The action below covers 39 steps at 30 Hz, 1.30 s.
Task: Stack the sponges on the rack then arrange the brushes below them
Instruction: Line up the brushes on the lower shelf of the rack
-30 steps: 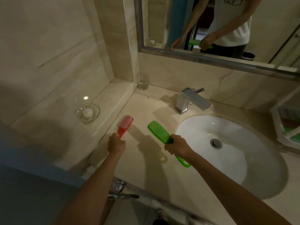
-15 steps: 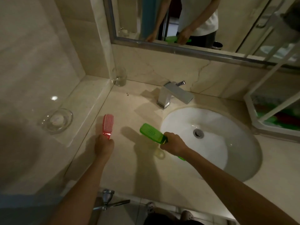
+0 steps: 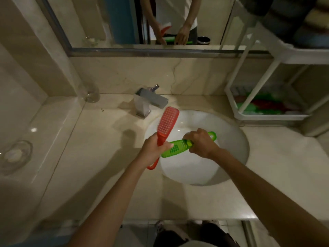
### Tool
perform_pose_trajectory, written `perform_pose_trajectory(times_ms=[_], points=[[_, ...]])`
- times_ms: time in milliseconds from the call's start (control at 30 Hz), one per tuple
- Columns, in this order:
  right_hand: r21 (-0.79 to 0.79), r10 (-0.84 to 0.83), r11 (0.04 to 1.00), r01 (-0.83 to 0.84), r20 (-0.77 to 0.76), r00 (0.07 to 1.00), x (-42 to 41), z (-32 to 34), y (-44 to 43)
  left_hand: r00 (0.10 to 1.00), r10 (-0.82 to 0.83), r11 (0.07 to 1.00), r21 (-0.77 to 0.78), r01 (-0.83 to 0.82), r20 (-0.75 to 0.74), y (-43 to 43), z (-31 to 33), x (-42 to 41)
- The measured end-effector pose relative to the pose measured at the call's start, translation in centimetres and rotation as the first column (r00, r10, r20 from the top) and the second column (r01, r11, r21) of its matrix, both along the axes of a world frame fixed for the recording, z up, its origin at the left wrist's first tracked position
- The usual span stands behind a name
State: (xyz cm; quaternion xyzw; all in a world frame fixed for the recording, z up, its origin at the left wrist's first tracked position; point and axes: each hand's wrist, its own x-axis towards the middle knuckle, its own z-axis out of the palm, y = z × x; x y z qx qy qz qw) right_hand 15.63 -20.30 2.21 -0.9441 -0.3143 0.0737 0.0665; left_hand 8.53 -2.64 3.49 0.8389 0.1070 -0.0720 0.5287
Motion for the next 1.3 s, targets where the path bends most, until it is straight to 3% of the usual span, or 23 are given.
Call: perform_pose_trajectory(times_ms=[133, 200, 267, 300, 367, 433, 467, 533, 667, 833, 1000, 1133, 1300], points=[[0.048, 0.054, 0.997, -0.06, 0.111, 0.992, 1.6, 0.4, -5.1, 0.981, -0.18, 0.978, 0.092, 0.186, -0.065, -6.1, 0.8, 1.9], [0.158, -0.005, 0.987, -0.023, 0.174, 0.985, 2.4, -0.1, -8.4, 0.98, -0.187, 0.978, 0.08, 0.192, -0.069, -9.5, 1.0, 3.0], [0.38, -0.168, 0.92, 0.093, 0.169, 0.971, 2.8, -0.9, -11.8, 0.987, -0.144, 0.989, 0.033, 0.147, -0.068, -13.2, 1.3, 4.2], [0.509, -0.278, 0.84, 0.189, 0.103, 0.955, 2.9, -0.9, -13.5, 0.991, -0.114, 0.993, 0.006, 0.114, -0.065, -15.1, 1.4, 4.9], [0.71, -0.431, 0.539, 0.452, -0.229, 0.873, 2.9, -0.3, -16.9, 0.996, -0.077, 0.997, -0.032, 0.075, -0.053, -19.0, 1.6, 6.3], [0.778, -0.459, 0.195, 0.598, -0.466, 0.756, 3.3, 0.3, -20.4, 0.995, -0.088, 0.995, -0.061, 0.084, -0.054, -23.1, 1.9, 7.5], [0.785, -0.465, 0.07, 0.616, -0.52, 0.716, 3.4, 0.6, -22.0, 0.993, -0.1, 0.992, -0.078, 0.095, -0.061, -25.0, 1.9, 8.0], [0.8, -0.515, -0.029, 0.599, -0.526, 0.677, 3.6, 0.9, -24.6, 0.992, -0.106, 0.988, -0.12, 0.097, -0.07, -28.4, 1.7, 8.6], [0.783, -0.569, -0.064, 0.619, -0.538, 0.622, 4.2, 0.7, -27.5, 0.997, -0.01, 0.971, -0.239, -0.009, -0.077, -33.0, 1.7, 9.4], [0.641, -0.233, -0.183, 0.746, -0.765, 0.6, 6.3, 2.1, -27.9, 0.998, 0.062, 0.955, -0.289, -0.065, -0.02, -35.6, 3.2, 12.5], [0.556, -0.145, -0.105, 0.825, -0.829, 0.54, 8.5, 3.0, -28.4, 0.999, 0.02, 0.969, -0.247, -0.032, -0.05, -35.9, 3.2, 14.8], [0.526, -0.191, -0.069, 0.848, -0.841, 0.506, 11.5, 3.5, -28.9, 0.991, 0.049, 0.976, -0.205, -0.073, -0.121, -34.4, 1.7, 15.4], [0.514, -0.281, 0.083, 0.854, -0.81, 0.515, 15.8, 3.8, -28.3, 0.981, 0.129, 0.989, -0.048, -0.137, -0.144, -31.8, 1.2, 15.3]])
